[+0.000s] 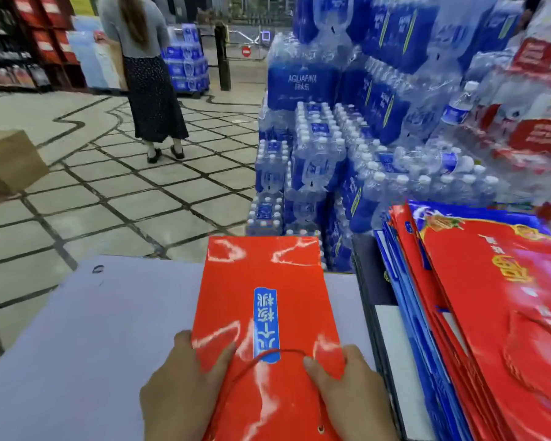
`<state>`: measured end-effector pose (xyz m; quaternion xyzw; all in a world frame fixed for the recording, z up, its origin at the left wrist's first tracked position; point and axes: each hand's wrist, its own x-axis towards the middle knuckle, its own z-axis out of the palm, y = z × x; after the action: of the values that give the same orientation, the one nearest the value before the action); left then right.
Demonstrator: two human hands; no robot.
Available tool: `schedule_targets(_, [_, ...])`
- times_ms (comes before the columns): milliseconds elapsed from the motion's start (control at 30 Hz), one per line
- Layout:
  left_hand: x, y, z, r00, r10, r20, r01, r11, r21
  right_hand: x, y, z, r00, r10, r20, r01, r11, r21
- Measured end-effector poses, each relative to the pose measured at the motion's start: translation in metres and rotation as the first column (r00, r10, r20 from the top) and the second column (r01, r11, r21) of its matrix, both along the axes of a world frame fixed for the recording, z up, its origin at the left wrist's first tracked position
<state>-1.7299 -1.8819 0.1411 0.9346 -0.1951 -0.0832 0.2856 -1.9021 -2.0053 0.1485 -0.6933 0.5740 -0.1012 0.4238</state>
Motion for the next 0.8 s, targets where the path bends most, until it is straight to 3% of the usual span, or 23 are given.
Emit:
schedule_targets(100, [0.001,-0.012,0.014,0.993,0.057,-0.101,-0.049,0.996,0.077,0.007,-0.013,0.006,0.999,-0.043,0.007,0.042,0.989,0.140])
schedule_targets(200, [0.007,-0.017,0.035,0.964,0.011,-0.265,0.031,0.988,0.154,0.012,-0.016,0.022,0.997,-0.054,-0.051,0.066,0.962,0.264])
schedule_targets(300, [0.022,-0.018,0.067,0.831,-0.003,-0.556,0.059,0.995,0.083,0.011,-0.016,0.051,0.996,-0.083,-0.029,0.087,0.892,0.443])
schedule_targets(400, [0.036,-0.017,0.125,0.646,-0.005,-0.763,-0.071,0.995,-0.066,0.010,-0.023,0.107,0.982,-0.175,0.066,0.089,0.748,0.658])
schedule_targets(533, [0.051,-0.010,0.186,0.673,-0.121,-0.730,-0.012,0.985,-0.174,0.009,-0.041,0.173,0.977,-0.200,0.071,0.085,0.672,0.736])
schedule_targets(633, [0.056,0.002,0.197,0.784,-0.415,-0.462,0.362,0.910,-0.204,0.007,-0.053,0.205,0.985,-0.170,0.030,0.088,0.643,0.761])
schedule_targets(667, [0.055,0.004,0.194,0.796,-0.449,-0.407,0.404,0.894,-0.195,0.005,-0.057,0.213,0.989,-0.150,0.018,0.083,0.637,0.767])
schedule_targets(800, [0.049,0.000,0.196,0.851,-0.397,-0.345,0.350,0.917,-0.190,0.000,-0.068,0.244,0.967,-0.247,0.068,0.087,0.568,0.819])
